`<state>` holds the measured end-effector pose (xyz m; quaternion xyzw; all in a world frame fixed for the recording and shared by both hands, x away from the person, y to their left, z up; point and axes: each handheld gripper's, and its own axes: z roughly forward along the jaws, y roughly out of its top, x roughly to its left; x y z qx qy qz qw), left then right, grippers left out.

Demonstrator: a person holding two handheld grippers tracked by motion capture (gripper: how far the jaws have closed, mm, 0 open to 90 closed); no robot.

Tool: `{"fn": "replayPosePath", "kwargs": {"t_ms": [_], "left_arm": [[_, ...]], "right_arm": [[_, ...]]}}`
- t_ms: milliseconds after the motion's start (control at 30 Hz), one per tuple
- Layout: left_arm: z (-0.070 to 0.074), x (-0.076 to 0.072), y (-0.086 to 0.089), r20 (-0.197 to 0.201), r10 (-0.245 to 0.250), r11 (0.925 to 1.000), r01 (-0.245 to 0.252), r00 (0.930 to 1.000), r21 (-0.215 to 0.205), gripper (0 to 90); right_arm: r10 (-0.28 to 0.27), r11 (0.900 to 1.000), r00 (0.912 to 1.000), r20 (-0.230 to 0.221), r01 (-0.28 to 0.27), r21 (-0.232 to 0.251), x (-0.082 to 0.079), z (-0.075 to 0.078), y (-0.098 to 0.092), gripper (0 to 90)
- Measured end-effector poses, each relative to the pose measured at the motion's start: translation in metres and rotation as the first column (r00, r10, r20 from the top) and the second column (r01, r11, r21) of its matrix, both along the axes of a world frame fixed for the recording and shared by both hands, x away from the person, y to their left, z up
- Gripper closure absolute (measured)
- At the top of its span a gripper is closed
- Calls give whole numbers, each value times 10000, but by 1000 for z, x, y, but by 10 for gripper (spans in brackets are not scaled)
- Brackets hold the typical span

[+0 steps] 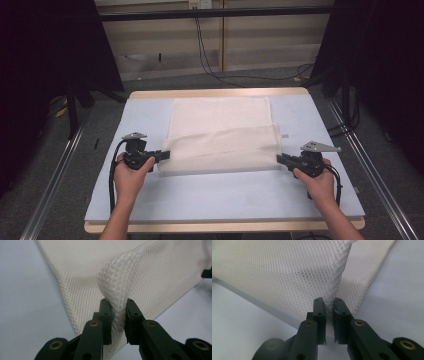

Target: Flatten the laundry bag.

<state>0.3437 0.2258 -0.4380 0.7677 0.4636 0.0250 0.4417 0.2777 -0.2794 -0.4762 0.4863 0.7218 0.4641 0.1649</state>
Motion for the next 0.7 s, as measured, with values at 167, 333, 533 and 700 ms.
{"fn": "replayPosePath", "kwargs": {"t_ms": [167, 333, 533, 700], "left_arm": [[-1, -6, 3, -124, -72, 10000, 71, 9999, -31, 771], [-2, -10, 5, -134, -120, 9999, 119, 9998, -74, 746], [-3, -15, 6, -264, -196, 9998, 198, 9995, 84, 698], [-7, -18, 10, -404, -169, 9998, 171, 9990, 45, 632]], "right_arm": [[135, 9999, 9999, -36, -135, 14, -4, -2, -1, 823], [332, 9994, 9994, -47, -332, 37, -7, -4, -2, 822], [430, 9991, 9991, -37, -429, 38, -9, -4, -4, 816], [524, 9986, 9986, -42, -524, -13, -11, -6, -5, 817]]}}
